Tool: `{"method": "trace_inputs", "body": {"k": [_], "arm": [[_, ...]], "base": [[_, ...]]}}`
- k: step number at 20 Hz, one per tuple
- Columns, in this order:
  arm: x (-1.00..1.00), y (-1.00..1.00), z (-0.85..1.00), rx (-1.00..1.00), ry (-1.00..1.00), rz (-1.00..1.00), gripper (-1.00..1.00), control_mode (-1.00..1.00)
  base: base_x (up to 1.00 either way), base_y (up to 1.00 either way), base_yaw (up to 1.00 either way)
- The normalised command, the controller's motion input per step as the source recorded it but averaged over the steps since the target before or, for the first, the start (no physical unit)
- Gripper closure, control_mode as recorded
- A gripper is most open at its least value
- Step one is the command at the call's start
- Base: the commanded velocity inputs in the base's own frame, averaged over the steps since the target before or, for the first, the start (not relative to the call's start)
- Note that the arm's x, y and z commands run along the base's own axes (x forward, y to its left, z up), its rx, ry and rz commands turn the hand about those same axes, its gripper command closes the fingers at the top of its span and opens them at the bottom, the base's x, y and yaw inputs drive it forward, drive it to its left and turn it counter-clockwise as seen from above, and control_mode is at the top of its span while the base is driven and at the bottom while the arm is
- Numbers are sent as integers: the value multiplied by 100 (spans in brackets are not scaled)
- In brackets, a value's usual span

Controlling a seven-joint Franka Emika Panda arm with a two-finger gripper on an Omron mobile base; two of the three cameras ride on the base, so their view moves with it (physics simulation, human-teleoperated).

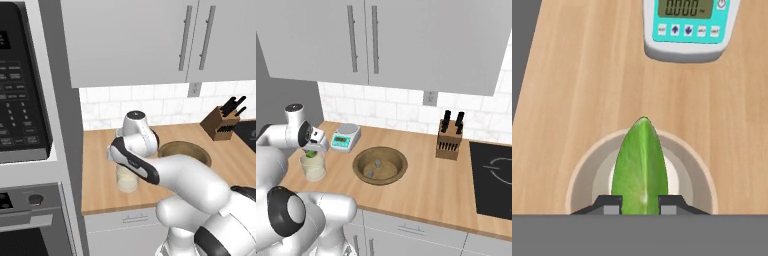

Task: Grab a lemon wedge from the fridge and one ice cube from the ice bowl, and put them in the glass of lemonade.

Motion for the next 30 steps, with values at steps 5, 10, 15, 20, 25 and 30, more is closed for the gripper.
{"method": "trace_inputs", "body": {"k": [5,10,15,20,25,30], "arm": [[-24,0,-8,0,-7,0,100,-100],[-10,0,0,0,-6,0,100,-100],[4,0,-5,0,0,0,100,-100],[0,0,0,0,0,0,100,-100],[0,0,0,0,0,0,-100,-100],[0,0,0,0,0,0,-100,-100]], "base": [[0,0,0],[0,0,0],[0,0,0],[0,0,0],[0,0,0],[0,0,0]]}}
